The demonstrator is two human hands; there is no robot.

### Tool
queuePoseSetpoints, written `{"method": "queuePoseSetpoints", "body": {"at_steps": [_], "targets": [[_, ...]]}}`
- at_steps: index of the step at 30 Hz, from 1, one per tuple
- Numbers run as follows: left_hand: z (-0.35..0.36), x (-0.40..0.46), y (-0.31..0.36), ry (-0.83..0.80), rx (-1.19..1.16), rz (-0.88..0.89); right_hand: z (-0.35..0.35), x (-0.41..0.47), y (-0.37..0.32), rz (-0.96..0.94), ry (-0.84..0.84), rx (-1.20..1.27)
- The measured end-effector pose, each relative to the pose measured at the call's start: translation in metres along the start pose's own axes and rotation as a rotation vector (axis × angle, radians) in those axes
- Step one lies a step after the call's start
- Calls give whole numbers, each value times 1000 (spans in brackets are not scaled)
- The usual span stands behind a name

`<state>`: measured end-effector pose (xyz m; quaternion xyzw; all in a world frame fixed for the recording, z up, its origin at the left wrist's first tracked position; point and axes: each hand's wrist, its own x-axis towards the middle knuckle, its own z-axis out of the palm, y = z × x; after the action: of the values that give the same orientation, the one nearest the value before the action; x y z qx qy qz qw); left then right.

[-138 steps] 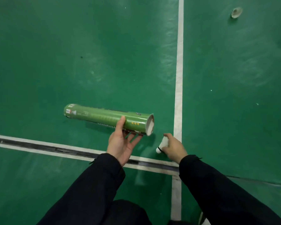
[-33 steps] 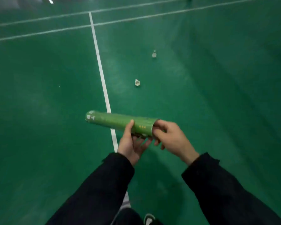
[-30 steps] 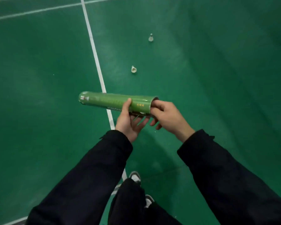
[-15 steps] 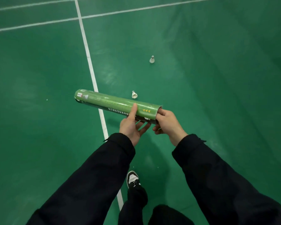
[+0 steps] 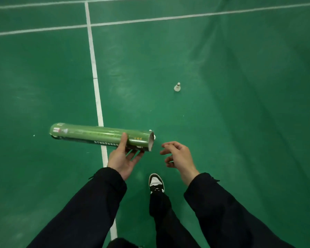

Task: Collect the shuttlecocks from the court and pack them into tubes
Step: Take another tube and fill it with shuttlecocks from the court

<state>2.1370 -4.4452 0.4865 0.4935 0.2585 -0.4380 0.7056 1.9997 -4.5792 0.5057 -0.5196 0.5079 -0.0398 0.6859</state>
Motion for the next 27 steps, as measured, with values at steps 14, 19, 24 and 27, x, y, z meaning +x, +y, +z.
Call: {"method": "queuePoseSetpoints", "body": {"at_steps": [14,19,24,27], "targets": [[-39,373,-41,-27,122,67,57,396,196,-134,-177,-906],[-37,464,-41,-85,161,66,69,486,251,-320,-245,-1519],[-27,503,-23,-113,153,68,65,528,254,-524,-12,-1337],[-16,491,-11,-97,133,59,56,504,198,-347,290,-517]]}}
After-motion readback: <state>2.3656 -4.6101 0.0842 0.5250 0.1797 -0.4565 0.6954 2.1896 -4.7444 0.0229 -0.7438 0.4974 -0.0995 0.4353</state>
